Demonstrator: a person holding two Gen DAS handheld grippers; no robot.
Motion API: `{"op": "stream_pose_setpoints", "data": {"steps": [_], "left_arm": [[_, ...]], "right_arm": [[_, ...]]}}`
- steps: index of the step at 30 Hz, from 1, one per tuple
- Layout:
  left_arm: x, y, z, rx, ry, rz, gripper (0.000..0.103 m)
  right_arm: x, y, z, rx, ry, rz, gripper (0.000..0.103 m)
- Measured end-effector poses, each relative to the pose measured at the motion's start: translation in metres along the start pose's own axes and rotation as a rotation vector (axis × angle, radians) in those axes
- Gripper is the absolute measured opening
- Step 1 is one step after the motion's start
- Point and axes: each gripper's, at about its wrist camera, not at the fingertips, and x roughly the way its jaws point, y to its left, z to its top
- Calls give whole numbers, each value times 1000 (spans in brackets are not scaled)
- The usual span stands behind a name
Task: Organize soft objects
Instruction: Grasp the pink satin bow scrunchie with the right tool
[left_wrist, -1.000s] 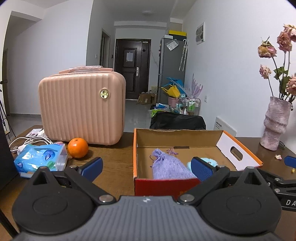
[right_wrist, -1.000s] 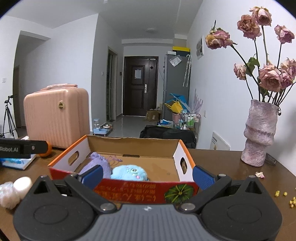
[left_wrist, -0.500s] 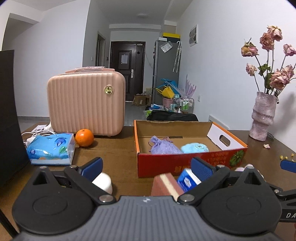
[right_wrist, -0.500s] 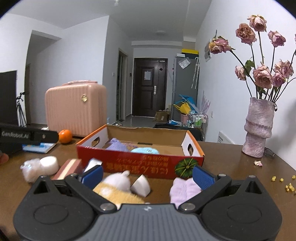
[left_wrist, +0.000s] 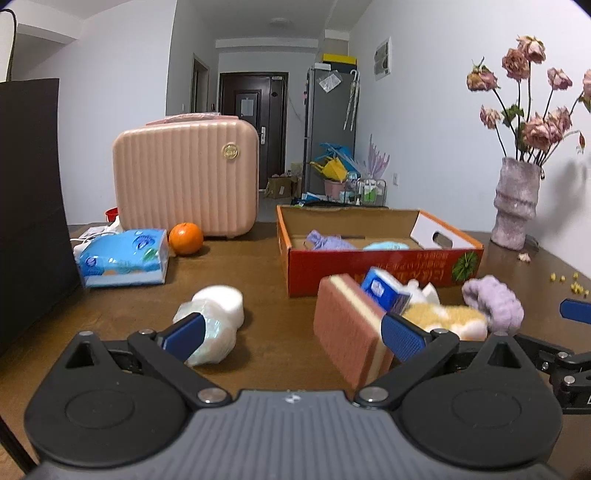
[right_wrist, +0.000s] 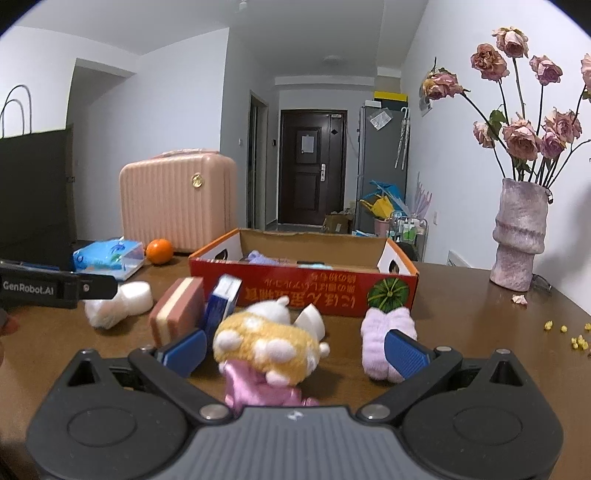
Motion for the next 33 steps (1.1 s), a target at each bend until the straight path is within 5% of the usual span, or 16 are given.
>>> {"op": "stream_pose_setpoints", "data": {"steps": [19,33], "left_arm": [[-18,15,-29,11,38,-3,103],[-14,20,-30,-20,66,-9,103]], "right_arm": [[-7,23,-25,-73,79,25,103],[34,38,-27,-185,201,101,103]]}}
